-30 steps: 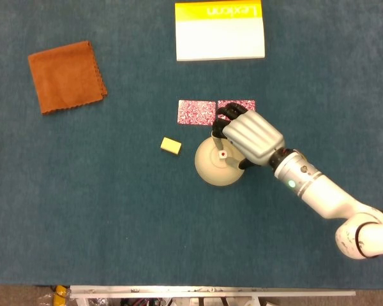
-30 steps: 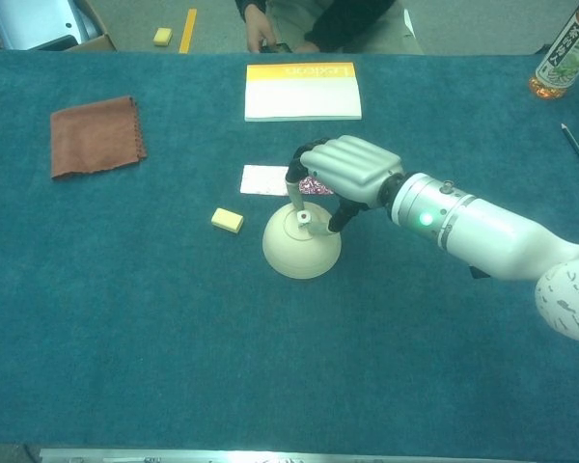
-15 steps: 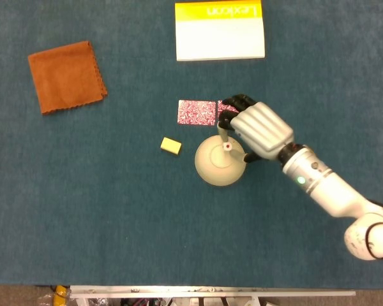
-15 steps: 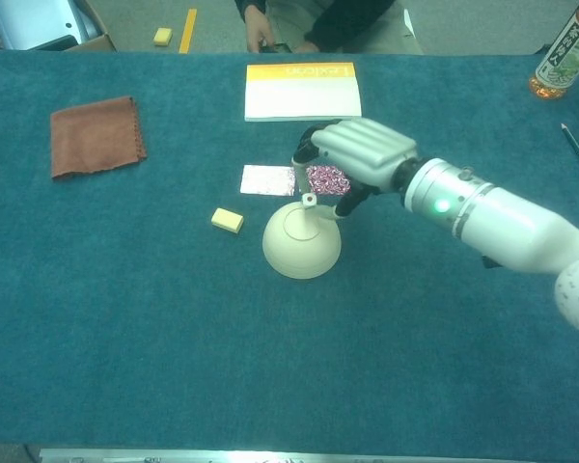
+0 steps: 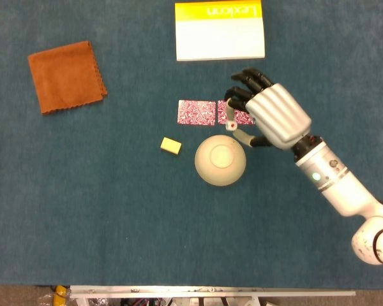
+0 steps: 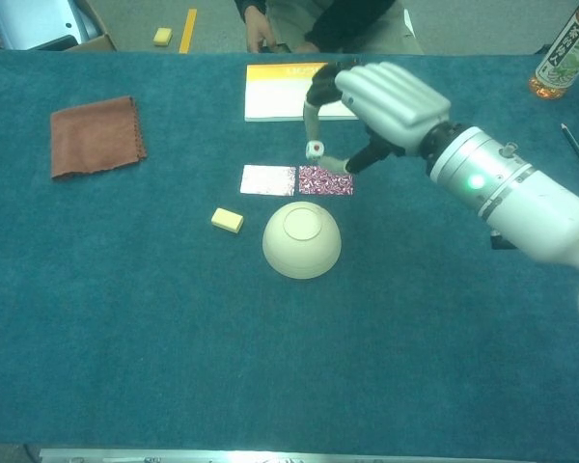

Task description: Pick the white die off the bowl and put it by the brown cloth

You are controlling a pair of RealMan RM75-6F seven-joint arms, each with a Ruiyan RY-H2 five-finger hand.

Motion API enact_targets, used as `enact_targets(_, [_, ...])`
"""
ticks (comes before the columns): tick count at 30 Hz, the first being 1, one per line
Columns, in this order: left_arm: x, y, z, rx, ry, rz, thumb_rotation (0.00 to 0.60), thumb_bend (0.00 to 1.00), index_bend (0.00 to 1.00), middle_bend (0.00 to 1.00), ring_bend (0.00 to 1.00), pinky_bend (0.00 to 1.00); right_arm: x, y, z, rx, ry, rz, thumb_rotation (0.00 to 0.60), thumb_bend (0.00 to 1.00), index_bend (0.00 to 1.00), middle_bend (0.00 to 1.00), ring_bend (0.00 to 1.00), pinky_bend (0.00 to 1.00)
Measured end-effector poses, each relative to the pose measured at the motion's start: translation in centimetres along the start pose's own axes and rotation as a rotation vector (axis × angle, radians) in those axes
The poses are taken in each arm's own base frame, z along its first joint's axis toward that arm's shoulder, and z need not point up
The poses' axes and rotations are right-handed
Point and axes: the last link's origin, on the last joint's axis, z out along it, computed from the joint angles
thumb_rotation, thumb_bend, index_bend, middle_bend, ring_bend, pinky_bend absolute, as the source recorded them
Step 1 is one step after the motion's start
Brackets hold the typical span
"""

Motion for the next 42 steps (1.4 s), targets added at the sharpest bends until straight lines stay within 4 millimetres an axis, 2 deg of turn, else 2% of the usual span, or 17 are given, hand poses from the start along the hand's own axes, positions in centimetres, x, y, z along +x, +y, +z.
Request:
enact_targets(4, [-0.1,-0.1,-0.1,0.005,-0.003,0.000,0.600,0.46,0.27,0.31,0.19,0.23,0.3,0.1,-0.2,0.008,0.089,0.012,0.600,0.27,0.38,0.36,0.14,0.09])
enact_targets(16, [-0.2,0.0,0.0,0.001,-0.011,0.001,0.600,0.46,0.27,0.31,0.19,0.23,1.1,1.0,-0.9,-0.030,0.123,-0.037,0.600,0.27,0.38,0.36,0.14,0.09])
enact_targets(22, [-0.3,0.0,0.1,0.000,-0.011,0.002,0.600,0.46,0.27,0.31,0.19,0.23,1.8,1.8,-2.2,-0.063,0.114,-0.066,0.600,0.27,0.38,0.36,0.14,0.09])
enact_targets(31, [-0.1,0.0,0.1,-0.006,-0.015,0.005,0.600,0.46,0.27,0.31,0.19,0.23,3.2,4.4,-6.9,-0.179,0.094,-0.135,0.600,0.27,0.38,0.36,0.14,0.09])
enact_targets(36, [0.3,0.3,0.1,-0.023,-0.003,0.001,0.600,0.46,0.27,0.31,0.19,0.23,4.6,6.1,-10.7,-0.283,0.101,-0.172,0.600,0.27,0.38,0.36,0.14,0.09])
enact_targets(42, [0.5,1.3,-0.2,-0.061,-0.002,-0.008,0.600,0.46,0.27,0.31,0.19,0.23,6.0,7.1,-15.4,-0.403,0.126,-0.198,0.600,0.27,0.38,0.36,0.14,0.09])
